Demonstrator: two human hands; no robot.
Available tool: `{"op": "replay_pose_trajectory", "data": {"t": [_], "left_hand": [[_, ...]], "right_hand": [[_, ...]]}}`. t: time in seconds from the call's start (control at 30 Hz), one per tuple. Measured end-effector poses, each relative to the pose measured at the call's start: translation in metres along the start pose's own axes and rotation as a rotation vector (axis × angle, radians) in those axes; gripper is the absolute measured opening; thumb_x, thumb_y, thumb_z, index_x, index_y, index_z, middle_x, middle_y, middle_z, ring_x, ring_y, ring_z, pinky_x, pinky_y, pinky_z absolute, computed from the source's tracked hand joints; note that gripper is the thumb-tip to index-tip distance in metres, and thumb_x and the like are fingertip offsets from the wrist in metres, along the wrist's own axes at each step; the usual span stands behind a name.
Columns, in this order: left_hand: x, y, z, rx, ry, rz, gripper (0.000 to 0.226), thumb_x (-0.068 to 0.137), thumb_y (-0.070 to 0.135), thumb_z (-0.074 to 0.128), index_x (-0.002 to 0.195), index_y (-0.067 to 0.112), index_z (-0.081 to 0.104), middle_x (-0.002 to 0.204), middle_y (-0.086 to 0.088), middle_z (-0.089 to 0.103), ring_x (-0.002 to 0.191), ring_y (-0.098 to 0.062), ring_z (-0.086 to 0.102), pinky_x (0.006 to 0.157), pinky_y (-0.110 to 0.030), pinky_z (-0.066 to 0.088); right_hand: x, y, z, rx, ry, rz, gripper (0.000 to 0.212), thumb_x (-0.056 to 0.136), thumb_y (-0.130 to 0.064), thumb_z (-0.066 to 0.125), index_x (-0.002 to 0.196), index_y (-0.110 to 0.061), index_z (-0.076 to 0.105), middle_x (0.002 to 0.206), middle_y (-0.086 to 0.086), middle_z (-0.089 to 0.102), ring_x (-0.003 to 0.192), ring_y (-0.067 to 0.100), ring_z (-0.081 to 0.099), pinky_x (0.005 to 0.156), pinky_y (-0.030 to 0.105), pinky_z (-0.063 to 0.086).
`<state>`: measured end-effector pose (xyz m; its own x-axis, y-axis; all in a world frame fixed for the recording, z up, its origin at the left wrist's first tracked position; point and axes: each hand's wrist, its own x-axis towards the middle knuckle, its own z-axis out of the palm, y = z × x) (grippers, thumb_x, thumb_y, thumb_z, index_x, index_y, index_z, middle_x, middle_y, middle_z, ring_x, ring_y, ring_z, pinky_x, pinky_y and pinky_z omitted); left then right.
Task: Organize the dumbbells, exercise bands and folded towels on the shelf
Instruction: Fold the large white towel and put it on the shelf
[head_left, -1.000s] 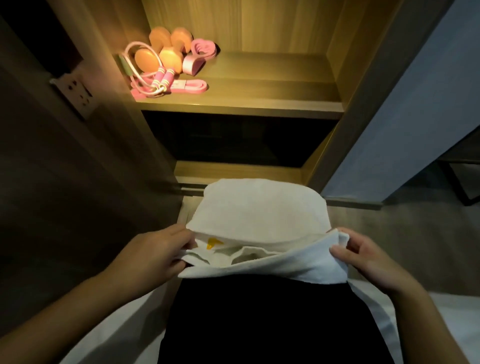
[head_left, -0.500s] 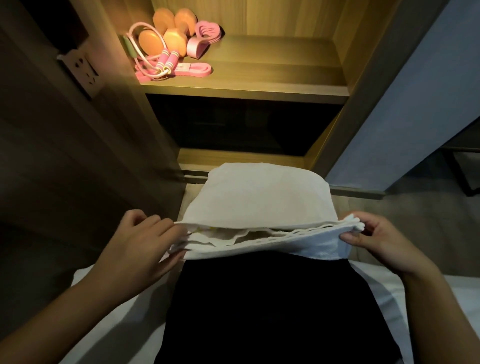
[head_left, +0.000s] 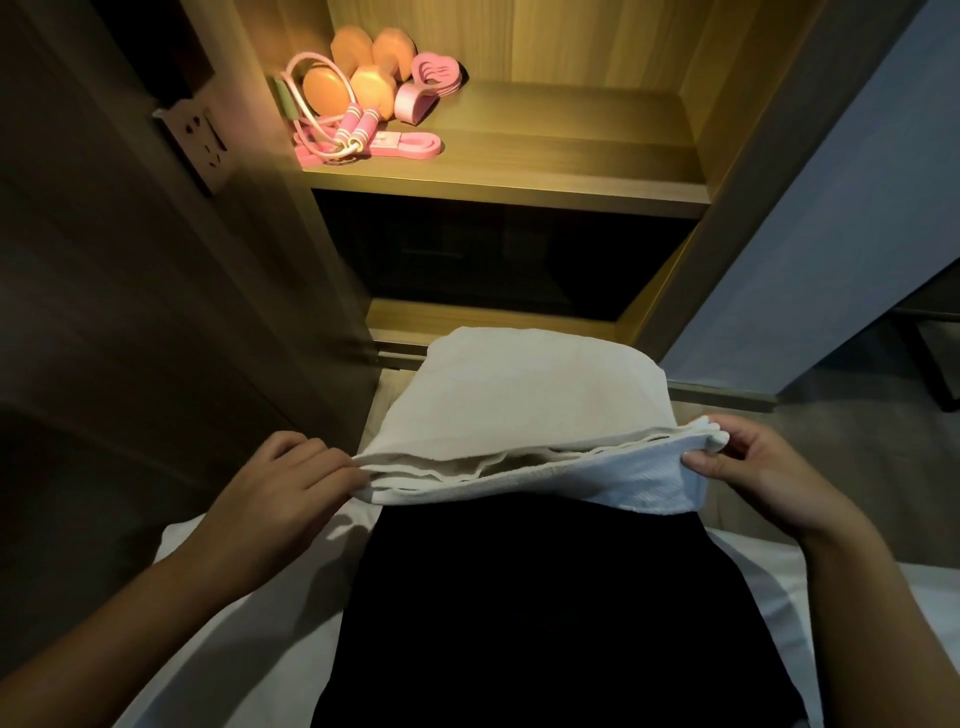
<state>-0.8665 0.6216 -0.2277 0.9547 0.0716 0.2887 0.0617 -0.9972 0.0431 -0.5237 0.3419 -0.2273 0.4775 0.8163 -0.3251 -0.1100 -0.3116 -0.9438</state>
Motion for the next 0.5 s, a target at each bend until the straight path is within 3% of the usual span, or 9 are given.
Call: {"op": "replay_pose_trajectory", "data": {"t": [0.2,0.33,0.43,0.5], "left_hand": [[0.005,0.001,-0.002,-0.092,-0.003,0.069,0.04,0.101,0.022,0.036,0.085,0.015,0.072,0.088,-0.004,0.066,0.077,-0.017,0.054,0.066,-0.023,0.038],[0.001,-0.002,0.0,-0.178,-0.121,-0.033,0.028,0.097,0.03,0.042,0.104,0.021,0.067,0.097,0.005,0.064,0.078,-0.012,0.057,0.066,-0.024,0.046],[0.006,0.002,-0.006,-0.211,-0.146,-0.122,0.038,0.1,0.041,0.035,0.112,0.023,0.066,0.086,0.013,0.064,0.067,0.0,0.044,0.063,-0.009,0.034],[0.012,0.004,-0.008,-0.182,-0.142,-0.155,0.036,0.097,0.041,0.042,0.109,0.021,0.069,0.081,0.012,0.067,0.057,-0.003,0.049,0.061,-0.005,0.024]], "right_hand": [[0.0,0.003,0.0,0.018,0.008,-0.013,0.091,0.033,-0.065,0.089,0.099,-0.007,0.066,0.09,-0.005,0.073,0.09,0.009,0.068,0.076,0.016,0.054],[0.004,0.007,-0.002,0.041,0.009,-0.006,0.086,0.033,-0.064,0.09,0.097,-0.01,0.069,0.091,-0.005,0.073,0.092,0.01,0.068,0.078,0.017,0.054],[0.005,0.009,-0.003,0.056,-0.021,-0.01,0.07,0.038,-0.061,0.09,0.091,-0.019,0.074,0.094,-0.002,0.073,0.094,0.012,0.068,0.077,0.017,0.054],[0.006,0.008,-0.002,0.05,-0.029,-0.008,0.074,0.037,-0.062,0.09,0.094,-0.018,0.074,0.095,-0.003,0.073,0.095,0.012,0.068,0.077,0.017,0.054]]}}
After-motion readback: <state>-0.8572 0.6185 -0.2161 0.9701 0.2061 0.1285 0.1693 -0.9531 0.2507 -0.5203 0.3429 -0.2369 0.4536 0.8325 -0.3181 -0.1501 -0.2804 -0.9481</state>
